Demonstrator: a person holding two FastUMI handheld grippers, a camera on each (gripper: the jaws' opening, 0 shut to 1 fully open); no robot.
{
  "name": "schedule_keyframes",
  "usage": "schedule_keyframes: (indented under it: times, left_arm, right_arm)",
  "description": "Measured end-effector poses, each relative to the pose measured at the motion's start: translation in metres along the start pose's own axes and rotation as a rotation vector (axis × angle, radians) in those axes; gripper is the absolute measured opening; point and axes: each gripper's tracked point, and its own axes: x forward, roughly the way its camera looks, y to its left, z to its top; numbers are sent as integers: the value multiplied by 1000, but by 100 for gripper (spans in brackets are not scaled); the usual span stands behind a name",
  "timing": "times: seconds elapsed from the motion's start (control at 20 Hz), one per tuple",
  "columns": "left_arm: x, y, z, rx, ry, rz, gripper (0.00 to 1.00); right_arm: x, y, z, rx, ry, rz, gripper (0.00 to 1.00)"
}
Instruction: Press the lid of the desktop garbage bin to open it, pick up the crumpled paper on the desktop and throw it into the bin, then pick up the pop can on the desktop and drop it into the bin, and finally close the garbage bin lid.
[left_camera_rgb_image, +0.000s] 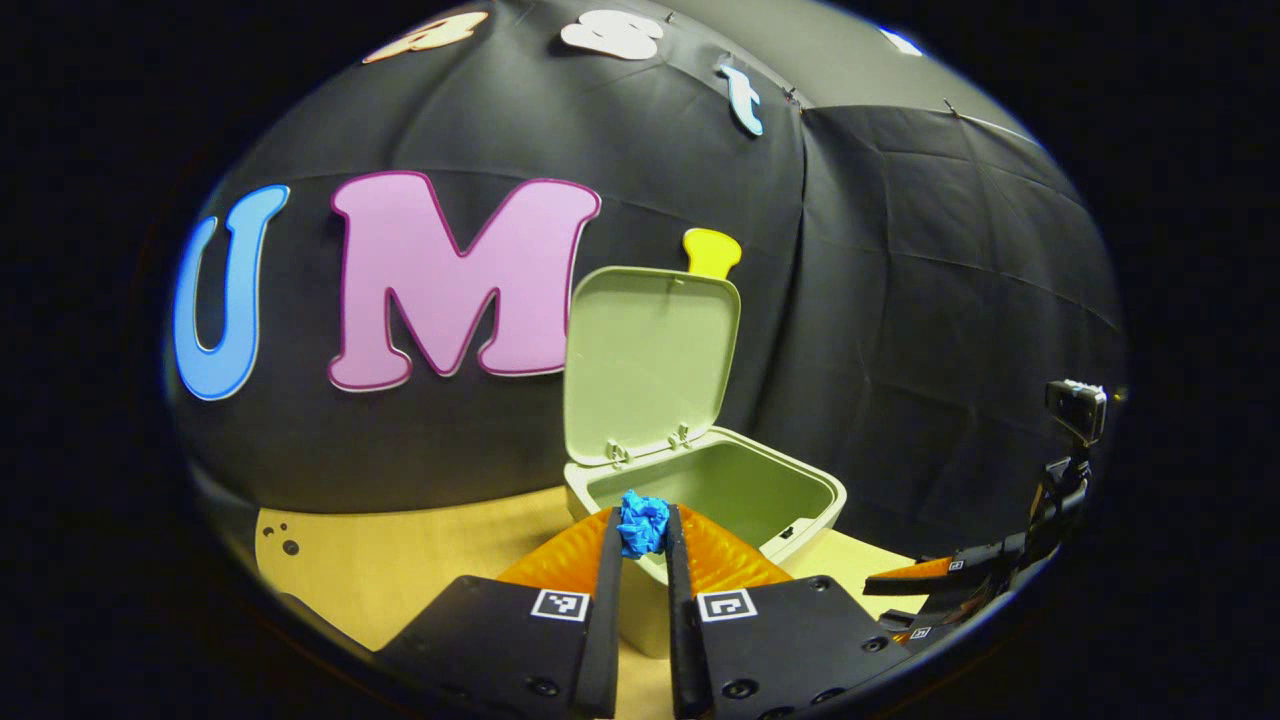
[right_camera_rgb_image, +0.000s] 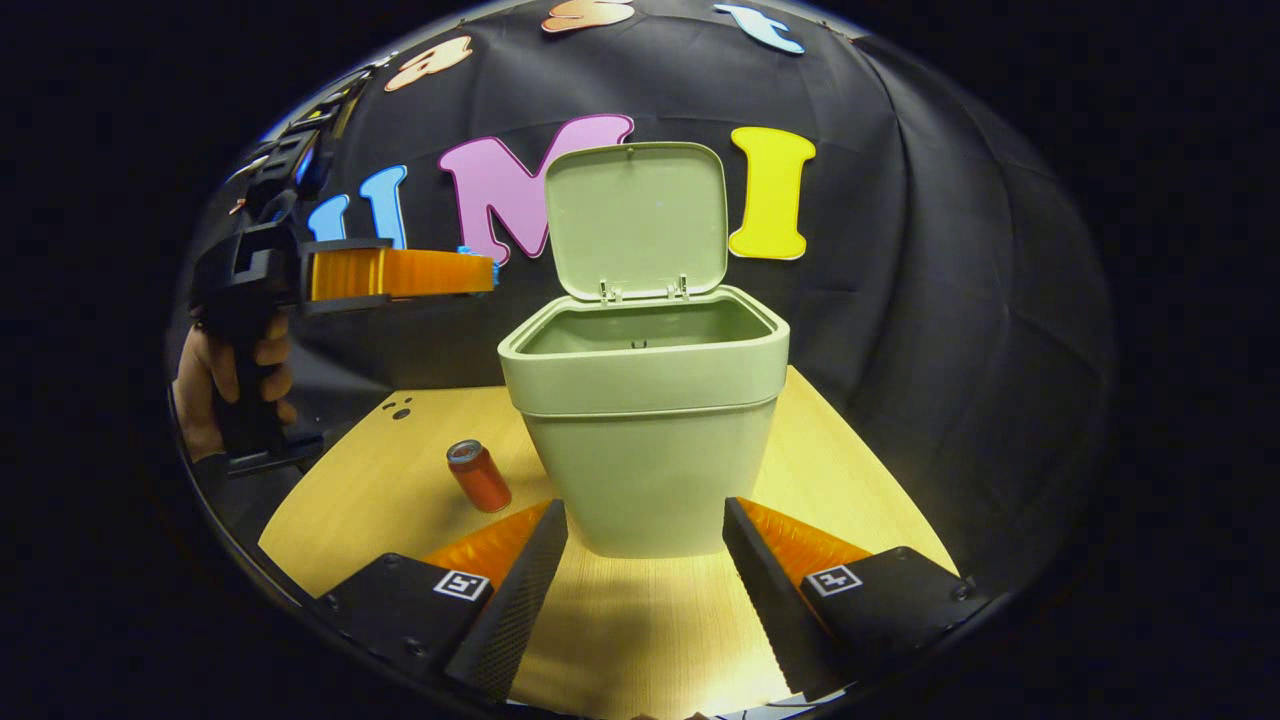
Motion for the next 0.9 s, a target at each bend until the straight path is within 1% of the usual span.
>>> schedule_keyframes:
  times: [0.15,0.3,0.35,0.55,0.6,0.65,0.7,0.75,0.8,0.85,0.9]
  left_arm:
    - [16,-13,-8,-46,23,-37,25]
    - [26,-20,-15,-64,45,-56,24]
    - [26,-21,-17,-68,50,-59,26]
    - [35,-27,-18,-60,51,-76,29]
    - [36,-29,-20,-53,55,-77,33]
    - [37,-29,-21,-43,55,-67,34]
    - [37,-26,-21,-33,55,-54,39]
    - [39,-25,-20,-25,52,-43,38]
    - [41,-26,-20,-24,48,-45,53]
    - [41,-25,-19,-24,44,-41,58]
    - [40,-23,-17,-23,38,-27,70]
  right_arm:
    - [-2,-6,-4,10,9,-12,98]
    - [-2,-10,-7,15,17,-19,98]
    - [-1,-10,-9,13,21,-19,99]
    - [1,-9,-13,13,36,-10,99]
    - [3,-10,-13,12,38,-8,99]
    - [3,-9,-13,10,39,-7,99]
    - [4,-10,-13,8,40,-6,99]
    - [5,-10,-12,6,39,-3,99]
    - [6,-9,-12,4,39,-1,99]
    - [7,-10,-12,1,40,1,99]
    - [6,-10,-12,-1,41,3,99]
